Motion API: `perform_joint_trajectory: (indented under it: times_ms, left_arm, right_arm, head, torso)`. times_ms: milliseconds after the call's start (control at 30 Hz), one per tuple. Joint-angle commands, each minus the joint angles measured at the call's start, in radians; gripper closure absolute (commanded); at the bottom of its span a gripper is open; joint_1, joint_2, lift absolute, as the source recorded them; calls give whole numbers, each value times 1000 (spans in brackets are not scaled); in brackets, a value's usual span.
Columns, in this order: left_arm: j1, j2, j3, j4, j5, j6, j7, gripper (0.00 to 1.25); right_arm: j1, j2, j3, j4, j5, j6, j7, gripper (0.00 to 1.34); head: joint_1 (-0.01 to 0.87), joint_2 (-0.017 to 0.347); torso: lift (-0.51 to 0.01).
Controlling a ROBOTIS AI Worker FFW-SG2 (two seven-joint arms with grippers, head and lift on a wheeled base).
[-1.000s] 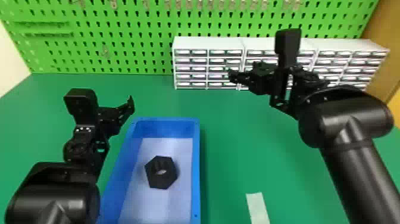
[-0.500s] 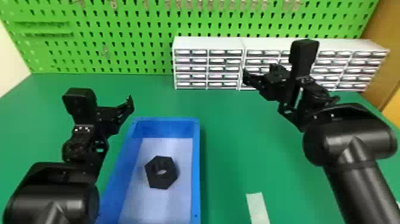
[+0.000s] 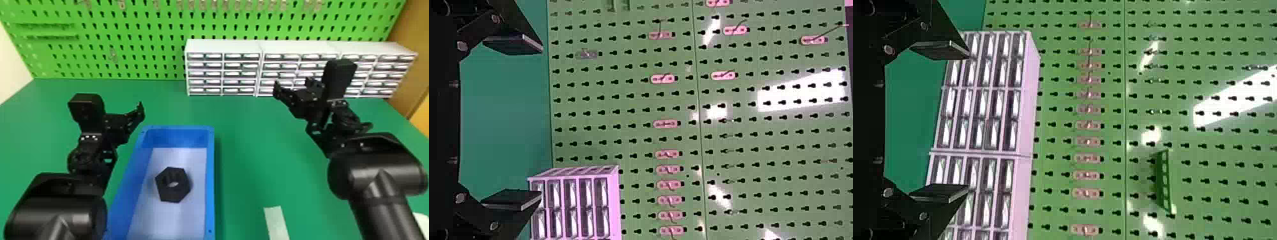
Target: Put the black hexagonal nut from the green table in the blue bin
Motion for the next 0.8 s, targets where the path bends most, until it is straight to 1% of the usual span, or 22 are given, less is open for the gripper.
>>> perform_joint_trajectory:
  times_ms: [0,33,200,467,600,767]
  left_arm:
    - [-4,0,-3,2,-3,4,0,242]
    - [-4,0,-3,2,-3,4,0,242]
    - [-6,0,-1,2,-3,6,0,242]
    - [-12,0,2,6,-8,10,-1,242]
    - [-24,0,9,14,-4,12,-21,242]
    - [-30,0,13,14,-11,12,-28,242]
  right_arm:
    - [25,13,-18,2,22,-30,-10,329]
    - [30,16,-19,2,36,-41,-13,329]
    - [47,23,-12,15,50,-79,-36,329]
    - [59,53,-9,64,62,-148,-63,329]
    - [68,59,-4,81,74,-187,-89,329]
    - [68,53,-3,83,74,-190,-95,329]
  head:
    - [686,51]
    - [686,51]
    - [686,51]
    - [686,51]
    - [686,51]
    - [686,51]
  torso:
    - [-96]
    - [-96]
    - [-96]
    - [-96]
    - [-96]
    - [-96]
